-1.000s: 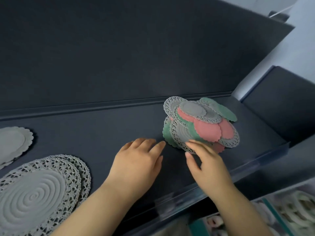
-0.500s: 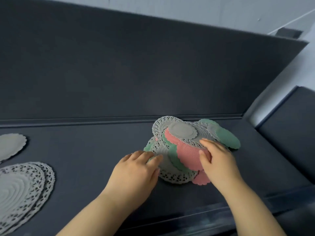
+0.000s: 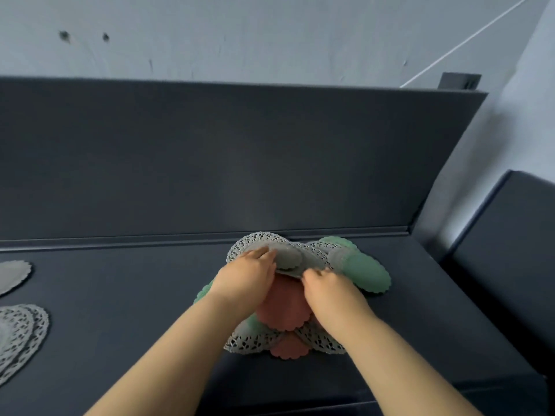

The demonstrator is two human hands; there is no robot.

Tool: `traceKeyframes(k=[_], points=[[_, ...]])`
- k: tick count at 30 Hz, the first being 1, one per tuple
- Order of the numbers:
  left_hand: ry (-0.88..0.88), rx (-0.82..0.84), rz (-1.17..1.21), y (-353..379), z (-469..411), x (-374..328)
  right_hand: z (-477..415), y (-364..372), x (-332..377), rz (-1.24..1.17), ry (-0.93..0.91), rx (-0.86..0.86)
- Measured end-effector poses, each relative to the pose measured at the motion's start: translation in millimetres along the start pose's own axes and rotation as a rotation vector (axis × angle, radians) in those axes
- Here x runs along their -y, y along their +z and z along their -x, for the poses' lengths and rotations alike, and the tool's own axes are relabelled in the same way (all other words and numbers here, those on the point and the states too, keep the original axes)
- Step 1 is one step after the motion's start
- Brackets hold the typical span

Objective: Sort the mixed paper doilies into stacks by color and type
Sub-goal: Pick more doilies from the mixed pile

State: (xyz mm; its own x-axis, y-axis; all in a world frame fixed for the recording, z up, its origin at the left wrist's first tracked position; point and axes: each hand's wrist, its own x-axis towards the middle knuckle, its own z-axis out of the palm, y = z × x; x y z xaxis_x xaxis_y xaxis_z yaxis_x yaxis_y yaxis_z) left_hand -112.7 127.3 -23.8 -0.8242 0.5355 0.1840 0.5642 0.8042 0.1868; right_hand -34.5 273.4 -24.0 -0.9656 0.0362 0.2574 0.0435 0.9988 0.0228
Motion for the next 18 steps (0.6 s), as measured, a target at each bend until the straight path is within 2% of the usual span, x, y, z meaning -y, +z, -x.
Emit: traceKeyframes(k=[1, 4, 8, 14, 18], points=[[-0.016, 0.033, 0.015, 2, -6, 1, -1, 0, 0, -0.003, 0.011, -0.030], [-0.022, 0.073, 0.053, 4, -13, 8, -2, 8, -4, -0.126, 0.043, 0.022], [-0.041, 0.100, -0.013, -3, -20, 9, -6, 11, -12, -0.172, 0.062, 0.025], [-0.019, 0.030, -0.316, 0, -22, -16, -9, 6, -18, -0.233, 0.070, 0.065], [-0.125, 0.071, -0.225, -2, -25, -16, -12, 11, -22, -0.244, 0.094, 0.023]])
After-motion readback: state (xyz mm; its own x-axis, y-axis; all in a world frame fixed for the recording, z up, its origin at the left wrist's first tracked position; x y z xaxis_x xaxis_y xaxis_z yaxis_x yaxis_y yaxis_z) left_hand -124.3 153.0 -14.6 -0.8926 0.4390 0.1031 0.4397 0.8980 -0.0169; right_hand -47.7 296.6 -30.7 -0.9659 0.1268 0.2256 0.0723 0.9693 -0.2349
